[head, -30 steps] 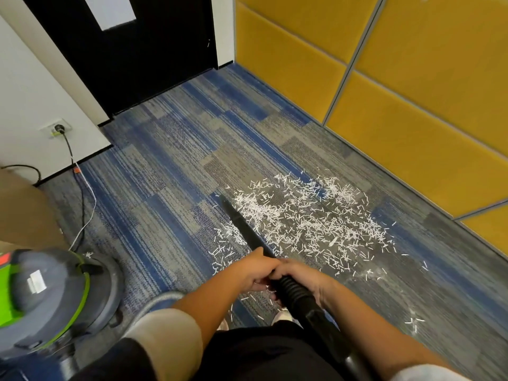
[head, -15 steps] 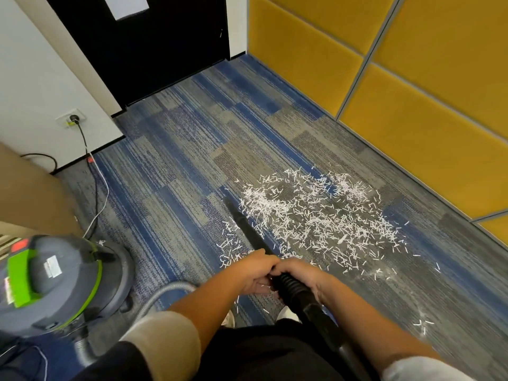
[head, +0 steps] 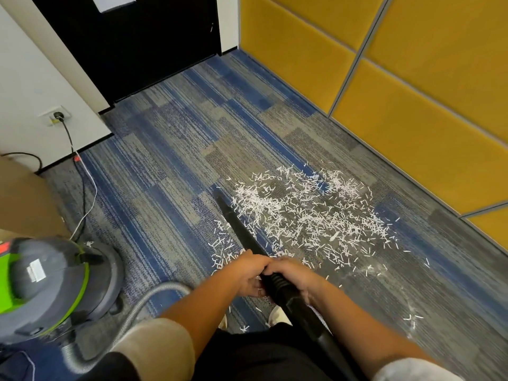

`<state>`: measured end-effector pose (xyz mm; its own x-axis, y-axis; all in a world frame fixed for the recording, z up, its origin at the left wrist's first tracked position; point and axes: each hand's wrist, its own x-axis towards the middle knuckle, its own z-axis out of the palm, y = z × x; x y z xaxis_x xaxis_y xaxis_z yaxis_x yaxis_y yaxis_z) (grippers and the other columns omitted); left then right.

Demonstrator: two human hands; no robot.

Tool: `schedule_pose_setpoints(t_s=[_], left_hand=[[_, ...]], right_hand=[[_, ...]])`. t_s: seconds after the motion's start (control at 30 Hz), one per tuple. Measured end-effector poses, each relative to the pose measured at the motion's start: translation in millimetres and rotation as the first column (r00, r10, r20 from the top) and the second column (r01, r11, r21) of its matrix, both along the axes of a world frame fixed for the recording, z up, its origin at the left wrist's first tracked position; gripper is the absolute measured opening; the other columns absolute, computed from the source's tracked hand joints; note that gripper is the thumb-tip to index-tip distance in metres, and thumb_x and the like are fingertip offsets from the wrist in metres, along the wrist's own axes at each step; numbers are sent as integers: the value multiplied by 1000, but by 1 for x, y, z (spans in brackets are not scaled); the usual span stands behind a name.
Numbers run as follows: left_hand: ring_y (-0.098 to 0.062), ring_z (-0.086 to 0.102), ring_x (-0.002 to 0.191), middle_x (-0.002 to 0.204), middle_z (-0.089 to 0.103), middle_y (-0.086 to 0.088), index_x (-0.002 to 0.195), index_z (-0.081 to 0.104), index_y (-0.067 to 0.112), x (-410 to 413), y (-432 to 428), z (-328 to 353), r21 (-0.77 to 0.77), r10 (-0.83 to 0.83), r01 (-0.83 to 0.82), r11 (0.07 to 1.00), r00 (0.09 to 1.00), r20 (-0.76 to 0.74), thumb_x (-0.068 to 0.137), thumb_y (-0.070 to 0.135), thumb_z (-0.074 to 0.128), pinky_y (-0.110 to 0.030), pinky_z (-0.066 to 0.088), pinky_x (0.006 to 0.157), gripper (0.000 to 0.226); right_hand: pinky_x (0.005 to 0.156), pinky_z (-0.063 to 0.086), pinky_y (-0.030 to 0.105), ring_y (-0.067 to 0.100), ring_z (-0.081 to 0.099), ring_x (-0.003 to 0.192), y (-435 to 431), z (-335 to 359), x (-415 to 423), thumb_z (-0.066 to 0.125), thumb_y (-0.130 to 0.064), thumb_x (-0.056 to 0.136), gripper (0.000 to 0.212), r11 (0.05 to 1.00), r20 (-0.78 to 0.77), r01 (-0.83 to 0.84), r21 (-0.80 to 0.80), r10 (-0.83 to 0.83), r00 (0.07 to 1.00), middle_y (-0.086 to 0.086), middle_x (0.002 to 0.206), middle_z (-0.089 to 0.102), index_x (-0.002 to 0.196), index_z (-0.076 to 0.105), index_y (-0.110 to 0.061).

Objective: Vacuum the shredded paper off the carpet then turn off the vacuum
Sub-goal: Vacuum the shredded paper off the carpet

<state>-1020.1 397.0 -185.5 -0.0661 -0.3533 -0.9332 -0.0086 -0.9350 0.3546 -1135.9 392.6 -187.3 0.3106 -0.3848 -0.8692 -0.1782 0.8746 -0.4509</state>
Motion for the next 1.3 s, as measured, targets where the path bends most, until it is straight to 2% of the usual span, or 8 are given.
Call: schedule_pose_setpoints(t_s=[0.17, 0.27, 0.43, 0.67, 0.83, 0.93, 1.07, 1.3], left_hand=[[-26, 55, 67, 93, 50, -15, 112, 37, 7, -13, -5, -5, -53, 42, -40, 998, 998, 50, 90, 3, 49, -26, 41, 43, 25], [-27, 55, 73, 95, 50, -15, 108, 37, 10, -23, -4, -11, -75, 67, -63, 995, 996, 57, 90, 8, 49, -25, 39, 43, 22], [-26, 57, 76, 103, 53, -16, 116, 38, 9, -34, -7, -14, -85, 69, -65, 994, 997, 47, 90, 13, 50, -23, 42, 43, 29], [-20, 56, 74, 125, 50, -19, 141, 27, 10, -58, -16, -17, -117, 36, -34, 993, 999, 17, 93, 12, 46, -25, 45, 47, 51], [-20, 57, 72, 124, 50, -15, 150, 11, 16, -53, -13, -19, -102, 63, -59, 993, 998, 32, 95, 12, 43, -24, 46, 44, 64], [-20, 57, 69, 131, 48, -15, 151, 8, 17, -47, -11, -18, -127, 77, -69, 990, 995, 59, 96, 12, 42, -25, 46, 43, 65], [-24, 56, 75, 110, 50, -8, 153, 1, 21, -46, -12, -18, -142, 83, -77, 987, 996, 36, 97, 13, 42, -29, 45, 47, 70], [-21, 56, 69, 99, 50, -8, 150, 10, 17, -56, -19, -20, -151, 10, -7, 988, 1000, 22, 98, 13, 40, -26, 47, 42, 61]], right_hand=[[41, 48, 25, 23, 56, 51, -1, 0, -8, 49, 0, 84, 8, 997, 74, 43, 60, -47, 996, 16, 69, 54, 89, 50, -5], [40, 48, 25, 24, 54, 51, -1, 2, -14, 44, 7, 84, 14, 998, 112, 38, 44, -43, 993, 17, 68, 53, 89, 49, -5], [38, 47, 25, 24, 54, 45, -3, -4, -23, 46, 10, 80, 15, 995, 60, 97, 29, -98, 993, 17, 68, 52, 86, 53, -2], [41, 49, 28, 27, 58, 46, -9, -15, -47, 54, 8, 75, 40, 987, -7, 158, -4, -158, 987, 22, 75, 55, 115, 50, 2], [45, 49, 28, 27, 58, 51, -8, -16, -43, 56, 5, 73, 22, 996, 59, 89, -9, -89, 994, 19, 69, 58, 92, 60, -5], [45, 50, 28, 25, 58, 52, -10, -13, -39, 48, 5, 84, 18, 1000, 118, 17, 25, -20, 993, 19, 68, 59, 96, 57, -6], [40, 48, 25, 23, 58, 47, -12, -9, -39, 46, 1, 89, 19, 1000, 116, -18, 16, 16, 993, 19, 73, 57, 104, 53, -8], [36, 46, 26, 24, 58, 40, -15, -23, -46, 50, 3, 86, 46, 997, 6, 78, -8, -78, 997, 23, 79, 58, 130, 45, -12]])
